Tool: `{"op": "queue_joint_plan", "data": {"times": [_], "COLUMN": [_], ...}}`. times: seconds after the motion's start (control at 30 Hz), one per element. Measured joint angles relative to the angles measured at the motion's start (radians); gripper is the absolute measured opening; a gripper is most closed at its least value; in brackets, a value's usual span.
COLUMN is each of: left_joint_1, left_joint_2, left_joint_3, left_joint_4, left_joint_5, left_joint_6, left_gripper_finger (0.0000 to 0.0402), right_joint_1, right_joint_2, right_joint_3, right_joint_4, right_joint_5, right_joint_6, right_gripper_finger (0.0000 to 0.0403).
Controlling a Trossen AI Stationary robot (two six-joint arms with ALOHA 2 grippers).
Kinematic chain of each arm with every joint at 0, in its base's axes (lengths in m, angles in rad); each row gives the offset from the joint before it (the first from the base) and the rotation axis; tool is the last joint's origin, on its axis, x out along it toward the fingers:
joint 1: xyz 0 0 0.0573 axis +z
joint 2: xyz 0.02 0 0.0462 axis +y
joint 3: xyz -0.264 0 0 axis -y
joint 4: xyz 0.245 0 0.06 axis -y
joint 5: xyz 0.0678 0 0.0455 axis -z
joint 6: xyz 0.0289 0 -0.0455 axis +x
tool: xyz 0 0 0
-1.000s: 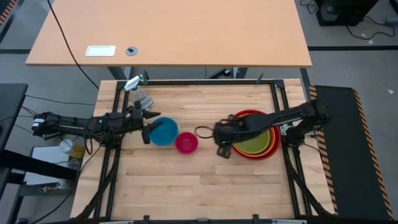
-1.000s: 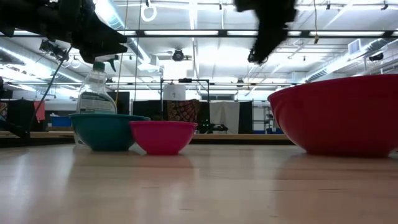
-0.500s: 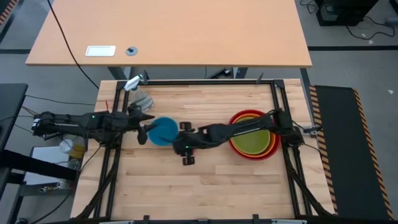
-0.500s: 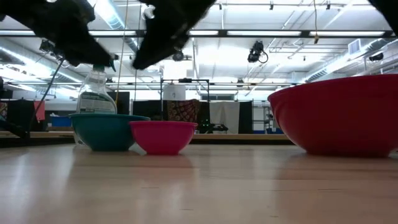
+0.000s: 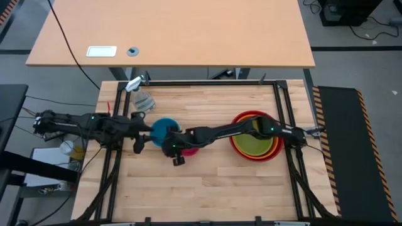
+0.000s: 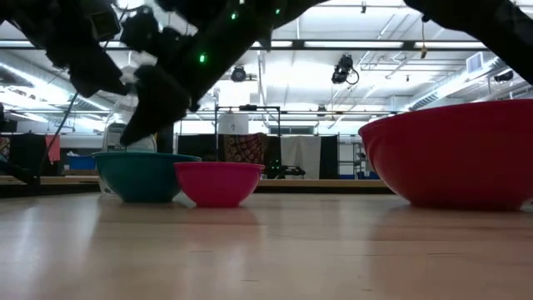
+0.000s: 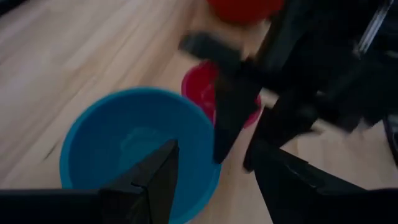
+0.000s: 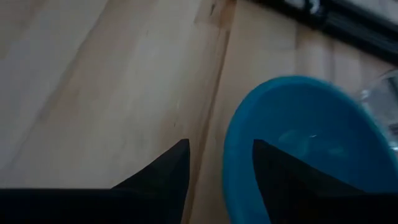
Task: Nest bowls inside each other
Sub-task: Stack the blue bowl on the top of the green bowl
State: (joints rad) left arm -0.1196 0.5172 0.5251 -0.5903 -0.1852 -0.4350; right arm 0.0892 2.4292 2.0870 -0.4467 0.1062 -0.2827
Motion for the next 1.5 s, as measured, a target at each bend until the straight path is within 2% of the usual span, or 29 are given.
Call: {"op": "queue_joint_plan", "data": {"times": [0.17, 0.3, 0.57, 0.7, 0.77, 0.87, 0.97, 1.07, 1.2, 1.3, 1.5], "left_joint_1": [-0.016, -0.015, -0.015, -0.015, -0.015, -0.015, -0.015, -0.015, -0.015, -0.015, -0.015], "left_joint_2": [0.000, -0.001, 0.000, -0.001, 0.000, 0.000, -0.001, -0.002, -0.002, -0.002, 0.002], "left_joint_3": [0.000, 0.000, 0.000, 0.000, 0.000, 0.000, 0.000, -0.001, -0.001, -0.001, -0.001], "left_joint_4": [0.067, 0.118, 0.195, 0.196, 0.198, 0.198, 0.198, 0.198, 0.210, 0.247, 0.271], "left_joint_5": [-0.004, -0.004, -0.005, -0.007, -0.007, -0.037, -0.100, -0.192, -0.330, -0.403, -0.408], "left_joint_6": [0.019, 0.055, 0.089, 0.088, 0.088, 0.088, 0.091, 0.091, 0.101, 0.130, 0.143], "left_gripper_finger": [0.0208, 0.0208, 0.0208, 0.0208, 0.0208, 0.0208, 0.0208, 0.0208, 0.0208, 0.0208, 0.0208], "right_joint_1": [-0.008, -0.014, -0.033, -0.033, -0.034, -0.033, -0.033, -0.031, -0.016, 0.004, 0.039], "right_joint_2": [0.025, 0.025, 0.025, 0.024, 0.024, 0.024, 0.004, -0.043, -0.115, -0.163, -0.258], "right_joint_3": [0.006, 0.006, 0.006, 0.006, 0.006, 0.006, 0.006, 0.006, 0.006, 0.006, 0.006], "right_joint_4": [-0.020, -0.033, -0.103, -0.103, -0.095, -0.073, -0.062, -0.093, -0.222, -0.370, -0.791], "right_joint_5": [-0.004, 0.067, 0.015, 0.063, 0.077, 0.156, 0.210, 0.309, 0.470, 0.572, 0.631], "right_joint_6": [0.000, -0.001, 0.001, -0.003, -0.012, -0.035, -0.074, -0.078, -0.069, -0.001, 0.332], "right_gripper_finger": [0.0181, 0.0170, 0.0078, 0.0026, 0.0023, 0.0024, 0.0029, 0.0029, 0.0028, 0.0028, 0.0029]}}
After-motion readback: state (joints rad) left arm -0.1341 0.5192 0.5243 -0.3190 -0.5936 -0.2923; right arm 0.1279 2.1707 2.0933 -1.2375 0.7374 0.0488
